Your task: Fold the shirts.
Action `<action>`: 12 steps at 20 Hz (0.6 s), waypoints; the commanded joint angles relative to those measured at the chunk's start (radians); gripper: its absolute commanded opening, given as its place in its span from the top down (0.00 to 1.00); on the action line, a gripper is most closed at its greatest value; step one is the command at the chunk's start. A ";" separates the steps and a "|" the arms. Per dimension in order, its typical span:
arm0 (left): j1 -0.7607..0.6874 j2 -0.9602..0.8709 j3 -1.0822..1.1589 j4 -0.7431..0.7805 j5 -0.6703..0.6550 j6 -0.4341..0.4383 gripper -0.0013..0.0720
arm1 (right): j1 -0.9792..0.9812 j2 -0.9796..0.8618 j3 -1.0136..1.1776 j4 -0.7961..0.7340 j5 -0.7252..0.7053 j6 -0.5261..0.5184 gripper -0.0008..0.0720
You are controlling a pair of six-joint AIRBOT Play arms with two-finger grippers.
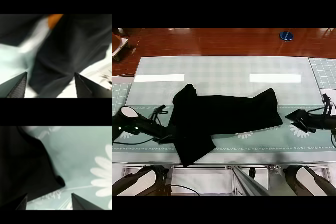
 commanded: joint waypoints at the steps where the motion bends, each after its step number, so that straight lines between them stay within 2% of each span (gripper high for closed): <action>1: -0.095 -0.004 -0.060 -0.055 0.182 0.001 0.03 | -0.004 0.008 -0.063 0.013 0.000 0.006 0.14; 2: -0.124 -0.005 -0.060 -0.064 0.207 0.001 0.11 | -0.004 0.008 -0.064 0.013 0.001 0.006 0.14; 3: -0.143 -0.005 -0.060 -0.073 0.229 0.001 0.61 | -0.004 0.008 -0.064 0.013 -0.002 0.007 0.14; 4: -0.153 -0.005 -0.060 -0.088 0.246 0.005 0.93 | -0.004 0.006 -0.064 0.013 -0.003 0.010 0.14; 9: -0.156 -0.005 -0.046 -0.122 0.264 0.006 0.95 | -0.004 -0.101 -0.058 0.031 -0.028 0.014 0.14; 12: -0.156 -0.005 -0.045 -0.125 0.264 0.005 0.95 | -0.004 -0.201 -0.030 0.110 -0.037 -0.019 0.14</action>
